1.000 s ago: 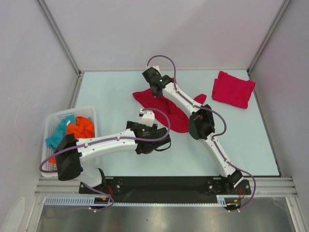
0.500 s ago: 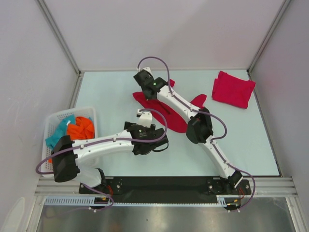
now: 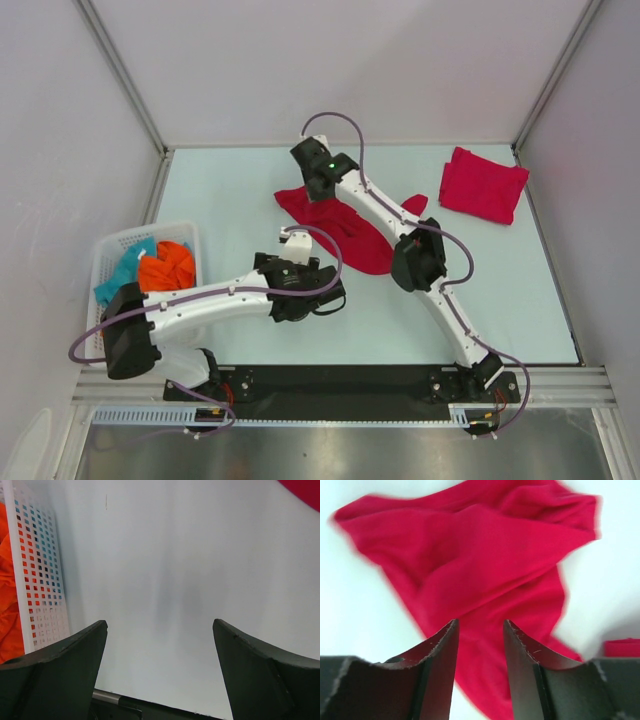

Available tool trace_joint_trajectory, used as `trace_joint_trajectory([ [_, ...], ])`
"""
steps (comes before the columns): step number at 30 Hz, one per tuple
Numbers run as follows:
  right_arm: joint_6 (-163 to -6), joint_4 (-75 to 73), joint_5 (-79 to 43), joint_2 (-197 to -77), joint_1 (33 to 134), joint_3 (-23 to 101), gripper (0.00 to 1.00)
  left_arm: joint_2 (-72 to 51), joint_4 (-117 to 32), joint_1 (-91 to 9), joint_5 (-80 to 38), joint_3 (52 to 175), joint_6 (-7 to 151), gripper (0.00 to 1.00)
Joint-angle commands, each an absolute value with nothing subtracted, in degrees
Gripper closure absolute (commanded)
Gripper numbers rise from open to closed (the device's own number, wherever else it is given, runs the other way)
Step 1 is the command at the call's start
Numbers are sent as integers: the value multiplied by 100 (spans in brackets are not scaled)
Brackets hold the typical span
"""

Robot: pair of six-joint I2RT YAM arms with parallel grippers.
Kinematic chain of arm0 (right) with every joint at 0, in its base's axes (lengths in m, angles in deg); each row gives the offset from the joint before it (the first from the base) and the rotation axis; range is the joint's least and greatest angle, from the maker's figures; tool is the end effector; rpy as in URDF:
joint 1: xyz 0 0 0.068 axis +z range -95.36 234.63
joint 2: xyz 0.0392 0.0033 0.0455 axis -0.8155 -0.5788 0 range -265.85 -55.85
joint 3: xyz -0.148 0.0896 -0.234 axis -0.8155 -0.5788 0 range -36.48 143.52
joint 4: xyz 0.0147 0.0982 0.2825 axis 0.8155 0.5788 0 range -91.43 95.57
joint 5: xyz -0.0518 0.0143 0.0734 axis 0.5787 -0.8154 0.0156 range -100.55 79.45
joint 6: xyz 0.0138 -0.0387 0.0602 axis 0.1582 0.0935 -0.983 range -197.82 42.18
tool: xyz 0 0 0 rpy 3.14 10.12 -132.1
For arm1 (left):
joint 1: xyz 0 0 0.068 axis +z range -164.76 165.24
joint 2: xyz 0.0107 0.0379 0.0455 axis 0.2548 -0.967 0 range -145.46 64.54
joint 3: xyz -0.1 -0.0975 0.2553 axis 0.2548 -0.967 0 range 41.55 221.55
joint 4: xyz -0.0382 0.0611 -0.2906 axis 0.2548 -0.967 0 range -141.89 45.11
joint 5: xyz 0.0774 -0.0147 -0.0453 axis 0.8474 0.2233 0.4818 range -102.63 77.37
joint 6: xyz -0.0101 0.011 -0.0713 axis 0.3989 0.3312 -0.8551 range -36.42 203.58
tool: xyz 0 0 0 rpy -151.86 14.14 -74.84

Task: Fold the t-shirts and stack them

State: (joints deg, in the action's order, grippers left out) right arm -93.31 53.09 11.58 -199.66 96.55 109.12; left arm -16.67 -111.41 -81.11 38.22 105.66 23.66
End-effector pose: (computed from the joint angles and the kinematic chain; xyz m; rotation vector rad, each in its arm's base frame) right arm 0.4694 0.3905 0.2458 -0.3937 2.3674 -0.0232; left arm 0.1551 -0.2372 0.2549 0.0674 2.2756 0.3757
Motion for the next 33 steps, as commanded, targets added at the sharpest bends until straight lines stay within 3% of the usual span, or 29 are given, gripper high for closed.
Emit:
trace_joint_trajectory([
  [1,-9364,5235,1361,-19867,9138,10950,54,-1430,-11098,-8086,3993,10518,2294,8],
  [9,-9583,5253,1748,-18989,8400,9695,54,-1500,-10555,-8042,3835,10579,2819,7],
  [16,-9725,5121,2152,-18540,8057,8675,55,-1752,-8613,-7234,2315,10158,4277,7],
  [22,-9733,5261,2214,-18364,7828,8438,55,-3142,-8716,-6952,2200,11044,4824,6],
  [33,-9838,5174,2531,-17714,7521,7488,55,-2872,-8541,-6320,1594,11406,5185,6],
])
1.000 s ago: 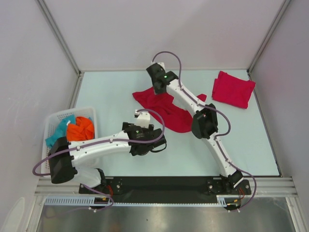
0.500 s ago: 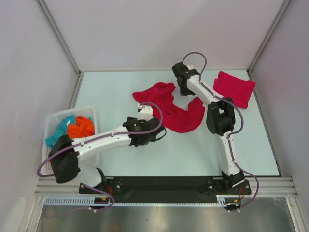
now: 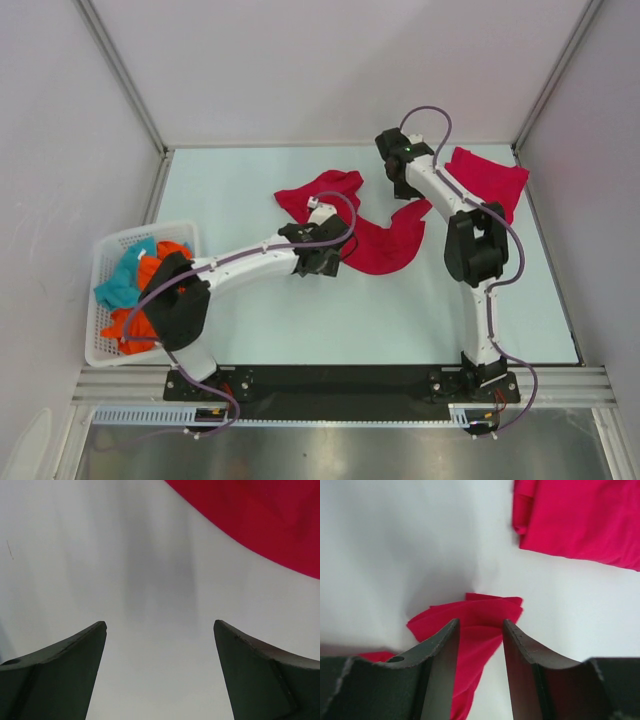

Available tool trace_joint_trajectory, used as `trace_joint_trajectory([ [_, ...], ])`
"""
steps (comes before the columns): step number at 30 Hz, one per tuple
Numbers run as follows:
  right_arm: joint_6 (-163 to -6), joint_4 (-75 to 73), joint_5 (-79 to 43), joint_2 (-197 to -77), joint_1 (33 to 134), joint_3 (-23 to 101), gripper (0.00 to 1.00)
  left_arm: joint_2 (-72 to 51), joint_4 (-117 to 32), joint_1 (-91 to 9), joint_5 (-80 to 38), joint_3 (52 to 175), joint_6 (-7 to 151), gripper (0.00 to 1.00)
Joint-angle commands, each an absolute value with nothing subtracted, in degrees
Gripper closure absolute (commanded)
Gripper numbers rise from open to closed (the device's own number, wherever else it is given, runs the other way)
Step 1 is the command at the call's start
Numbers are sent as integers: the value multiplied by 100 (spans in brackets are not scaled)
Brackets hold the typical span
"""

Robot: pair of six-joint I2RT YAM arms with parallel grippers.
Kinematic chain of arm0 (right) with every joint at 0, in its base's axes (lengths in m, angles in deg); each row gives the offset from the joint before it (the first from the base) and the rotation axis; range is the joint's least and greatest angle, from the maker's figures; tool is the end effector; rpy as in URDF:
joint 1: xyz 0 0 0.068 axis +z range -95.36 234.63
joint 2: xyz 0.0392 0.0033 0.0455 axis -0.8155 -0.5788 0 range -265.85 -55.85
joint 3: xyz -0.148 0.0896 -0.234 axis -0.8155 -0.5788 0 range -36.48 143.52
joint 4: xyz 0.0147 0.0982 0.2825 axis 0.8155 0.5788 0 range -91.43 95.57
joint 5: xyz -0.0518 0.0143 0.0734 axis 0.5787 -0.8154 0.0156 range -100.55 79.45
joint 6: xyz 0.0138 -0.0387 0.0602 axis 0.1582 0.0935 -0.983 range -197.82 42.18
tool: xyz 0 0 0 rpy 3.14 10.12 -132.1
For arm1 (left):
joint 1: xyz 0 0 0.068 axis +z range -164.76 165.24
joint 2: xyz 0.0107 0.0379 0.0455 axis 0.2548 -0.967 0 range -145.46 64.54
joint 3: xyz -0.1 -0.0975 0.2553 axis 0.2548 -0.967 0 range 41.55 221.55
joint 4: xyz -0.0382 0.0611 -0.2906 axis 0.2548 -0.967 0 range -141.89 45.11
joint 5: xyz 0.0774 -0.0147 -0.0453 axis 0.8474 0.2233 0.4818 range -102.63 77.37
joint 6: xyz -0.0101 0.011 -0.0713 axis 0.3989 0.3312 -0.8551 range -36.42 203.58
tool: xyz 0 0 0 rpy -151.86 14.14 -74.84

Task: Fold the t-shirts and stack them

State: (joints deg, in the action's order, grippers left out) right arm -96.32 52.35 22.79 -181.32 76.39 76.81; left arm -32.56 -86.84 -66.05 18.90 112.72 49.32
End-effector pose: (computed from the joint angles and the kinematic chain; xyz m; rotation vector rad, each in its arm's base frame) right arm 0.5012 0.1640 0.2285 0.0885 2.5110 -0.5215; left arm 0.2655 -0.2806 0.2070 0.2324 2.4795 0.1851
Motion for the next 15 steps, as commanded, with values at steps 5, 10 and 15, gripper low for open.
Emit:
trace_joint_trajectory([
  [5,-9962,5165,2513,-17722,7503,7163,56,-2634,-8506,-6056,1497,11222,5247,6],
  [10,-10032,4928,2355,-17889,7538,6846,57,-2169,-8549,-5994,1506,11116,5334,6],
  [15,-10041,4796,2241,-18144,7678,6837,65,-1861,-8594,-5994,1576,10975,5361,6],
])
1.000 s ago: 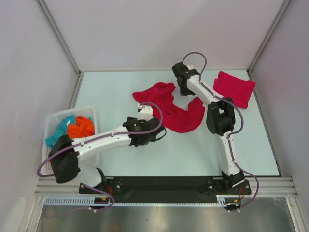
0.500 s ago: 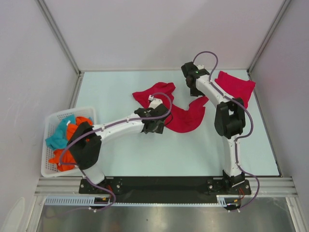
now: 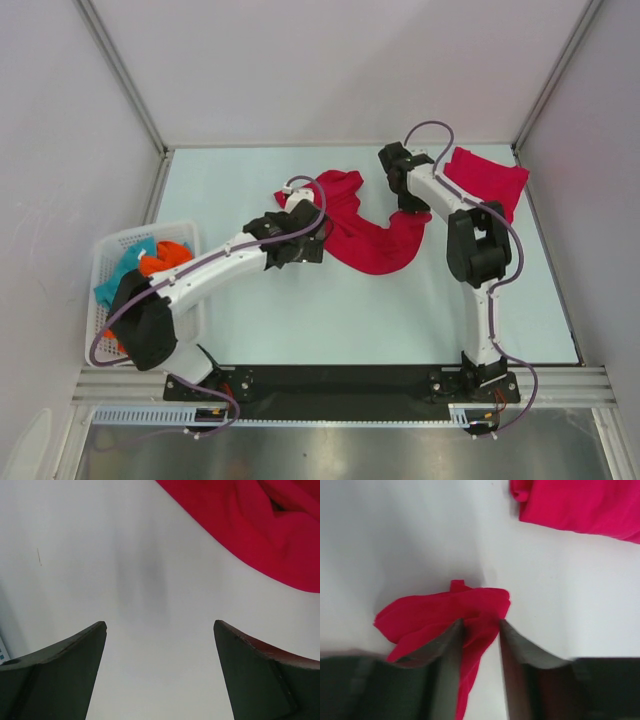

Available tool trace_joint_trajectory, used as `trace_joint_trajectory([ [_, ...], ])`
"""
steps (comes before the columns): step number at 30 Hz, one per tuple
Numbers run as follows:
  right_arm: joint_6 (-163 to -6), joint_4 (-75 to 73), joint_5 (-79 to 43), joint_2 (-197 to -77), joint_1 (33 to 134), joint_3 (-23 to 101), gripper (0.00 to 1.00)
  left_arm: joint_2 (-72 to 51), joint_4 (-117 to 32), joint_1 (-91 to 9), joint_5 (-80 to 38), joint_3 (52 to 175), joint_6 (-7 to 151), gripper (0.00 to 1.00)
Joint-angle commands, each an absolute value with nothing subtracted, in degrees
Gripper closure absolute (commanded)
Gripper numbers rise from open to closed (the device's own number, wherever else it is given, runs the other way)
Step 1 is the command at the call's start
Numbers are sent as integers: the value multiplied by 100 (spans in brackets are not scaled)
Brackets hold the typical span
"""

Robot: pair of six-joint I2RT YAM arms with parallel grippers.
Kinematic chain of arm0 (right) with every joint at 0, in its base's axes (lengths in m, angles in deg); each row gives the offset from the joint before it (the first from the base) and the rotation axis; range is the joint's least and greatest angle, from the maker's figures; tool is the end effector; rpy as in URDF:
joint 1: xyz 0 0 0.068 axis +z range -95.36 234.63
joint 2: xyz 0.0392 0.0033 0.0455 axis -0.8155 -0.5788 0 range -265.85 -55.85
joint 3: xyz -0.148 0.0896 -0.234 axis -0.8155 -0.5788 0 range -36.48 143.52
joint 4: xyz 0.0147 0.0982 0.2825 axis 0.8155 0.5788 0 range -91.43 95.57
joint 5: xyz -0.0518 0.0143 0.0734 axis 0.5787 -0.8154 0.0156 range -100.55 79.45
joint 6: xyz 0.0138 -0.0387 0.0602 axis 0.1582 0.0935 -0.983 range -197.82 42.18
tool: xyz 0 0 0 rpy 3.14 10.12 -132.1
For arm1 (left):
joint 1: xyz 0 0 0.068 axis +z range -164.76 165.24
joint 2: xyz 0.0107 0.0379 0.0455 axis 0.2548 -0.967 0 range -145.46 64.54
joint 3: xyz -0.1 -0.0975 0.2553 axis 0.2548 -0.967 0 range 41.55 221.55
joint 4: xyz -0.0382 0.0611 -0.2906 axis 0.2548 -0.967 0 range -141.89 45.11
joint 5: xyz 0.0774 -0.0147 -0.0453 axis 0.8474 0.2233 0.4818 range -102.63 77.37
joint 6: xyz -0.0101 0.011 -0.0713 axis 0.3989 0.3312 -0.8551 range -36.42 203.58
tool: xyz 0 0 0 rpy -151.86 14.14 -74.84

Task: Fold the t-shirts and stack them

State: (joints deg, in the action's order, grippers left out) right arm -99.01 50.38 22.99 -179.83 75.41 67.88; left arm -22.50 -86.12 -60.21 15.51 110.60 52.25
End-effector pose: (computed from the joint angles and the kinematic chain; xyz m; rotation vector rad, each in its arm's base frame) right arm 0.4855 0.1482 0.1907 0.1362 2.5774 -0.5746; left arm 0.2732 -0.2368 0.2555 0.1320 2.4277 0.0618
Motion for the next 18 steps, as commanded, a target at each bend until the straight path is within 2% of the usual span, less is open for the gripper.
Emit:
trace_joint_trajectory([
  [1,-10032,4796,2215,-18179,7704,6881,70,-1843,-8602,-5994,1567,10940,5352,6],
  [2,-9971,4787,2179,-18214,7748,6890,77,-1834,-8602,-5994,1559,10922,5369,6],
  [3,-9945,4787,2136,-18276,7775,6899,89,-1843,-8594,-5994,1541,10896,5361,6],
  [5,-9883,4814,2161,-18303,7862,6881,100,-1834,-8594,-5994,1532,10826,5343,6],
  [11,-9777,4769,2170,-17829,8030,6391,100,-1790,-8523,-5994,1497,10747,5343,6],
  [18,-10383,5401,2837,-16397,8759,5529,100,-1817,-8278,-5985,1418,10659,5378,6],
])
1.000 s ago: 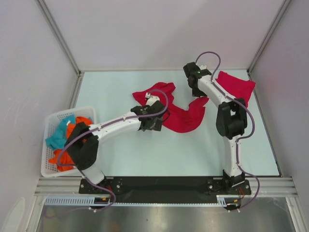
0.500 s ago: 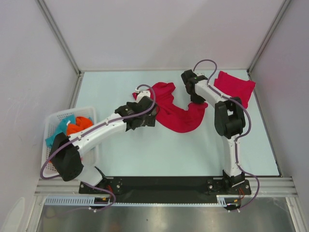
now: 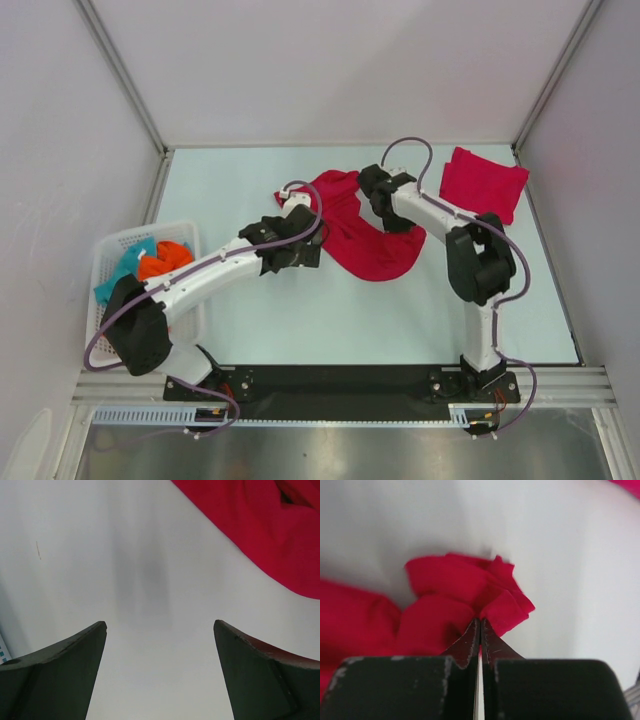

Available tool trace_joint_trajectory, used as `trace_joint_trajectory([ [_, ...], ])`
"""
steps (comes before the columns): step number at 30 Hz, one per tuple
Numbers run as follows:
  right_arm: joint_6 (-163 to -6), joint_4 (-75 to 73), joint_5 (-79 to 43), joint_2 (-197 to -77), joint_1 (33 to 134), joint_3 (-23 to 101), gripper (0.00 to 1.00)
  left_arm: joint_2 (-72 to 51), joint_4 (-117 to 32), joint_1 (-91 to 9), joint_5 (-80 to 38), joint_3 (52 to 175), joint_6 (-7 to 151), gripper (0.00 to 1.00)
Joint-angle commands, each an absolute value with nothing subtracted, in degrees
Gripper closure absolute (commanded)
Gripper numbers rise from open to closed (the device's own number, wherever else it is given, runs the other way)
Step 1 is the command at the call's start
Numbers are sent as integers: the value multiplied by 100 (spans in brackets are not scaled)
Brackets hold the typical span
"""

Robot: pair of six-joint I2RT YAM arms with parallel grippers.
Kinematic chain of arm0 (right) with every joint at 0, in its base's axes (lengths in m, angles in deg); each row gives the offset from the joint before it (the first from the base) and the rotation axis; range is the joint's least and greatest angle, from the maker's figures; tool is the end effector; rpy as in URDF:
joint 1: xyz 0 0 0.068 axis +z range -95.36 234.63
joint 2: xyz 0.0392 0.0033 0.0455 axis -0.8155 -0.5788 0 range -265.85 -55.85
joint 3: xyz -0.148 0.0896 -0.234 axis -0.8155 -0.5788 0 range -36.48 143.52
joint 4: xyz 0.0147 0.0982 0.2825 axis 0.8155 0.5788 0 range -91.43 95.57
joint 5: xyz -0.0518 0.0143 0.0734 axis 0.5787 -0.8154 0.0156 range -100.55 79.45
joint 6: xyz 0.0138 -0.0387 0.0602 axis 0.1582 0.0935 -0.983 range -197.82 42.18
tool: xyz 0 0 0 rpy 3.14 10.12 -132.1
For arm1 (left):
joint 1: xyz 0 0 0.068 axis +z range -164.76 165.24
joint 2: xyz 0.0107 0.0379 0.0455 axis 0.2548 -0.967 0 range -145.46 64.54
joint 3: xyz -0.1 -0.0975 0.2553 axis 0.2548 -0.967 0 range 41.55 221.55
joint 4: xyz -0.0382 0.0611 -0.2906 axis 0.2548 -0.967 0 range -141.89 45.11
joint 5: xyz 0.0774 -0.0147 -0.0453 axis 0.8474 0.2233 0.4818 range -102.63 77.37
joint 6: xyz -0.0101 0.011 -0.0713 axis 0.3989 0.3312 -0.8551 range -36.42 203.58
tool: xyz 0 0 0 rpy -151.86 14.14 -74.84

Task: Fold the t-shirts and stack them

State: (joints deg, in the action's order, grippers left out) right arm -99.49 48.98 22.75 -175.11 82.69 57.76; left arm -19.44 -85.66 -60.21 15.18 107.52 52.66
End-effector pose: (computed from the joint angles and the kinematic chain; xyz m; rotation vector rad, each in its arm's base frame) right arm 0.4335 0.1931 0.1733 -0.0459 2.6165 -0.5693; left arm 0.2630 -0.2269 0.2545 0.1401 2.4252 0.0530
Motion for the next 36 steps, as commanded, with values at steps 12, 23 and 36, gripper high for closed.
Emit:
trace_joint_trajectory([
  [12,-11596,7160,2083,-15113,9743,4632,100,-1474,-7935,-5809,1111,10290,5458,6],
  [23,-11781,7776,1653,-15200,10280,6080,100,-1105,-7847,-5739,1014,9947,5326,6],
  [36,-11430,7881,1485,-15499,10122,7366,100,-1122,-7741,-5730,987,9841,5264,6],
])
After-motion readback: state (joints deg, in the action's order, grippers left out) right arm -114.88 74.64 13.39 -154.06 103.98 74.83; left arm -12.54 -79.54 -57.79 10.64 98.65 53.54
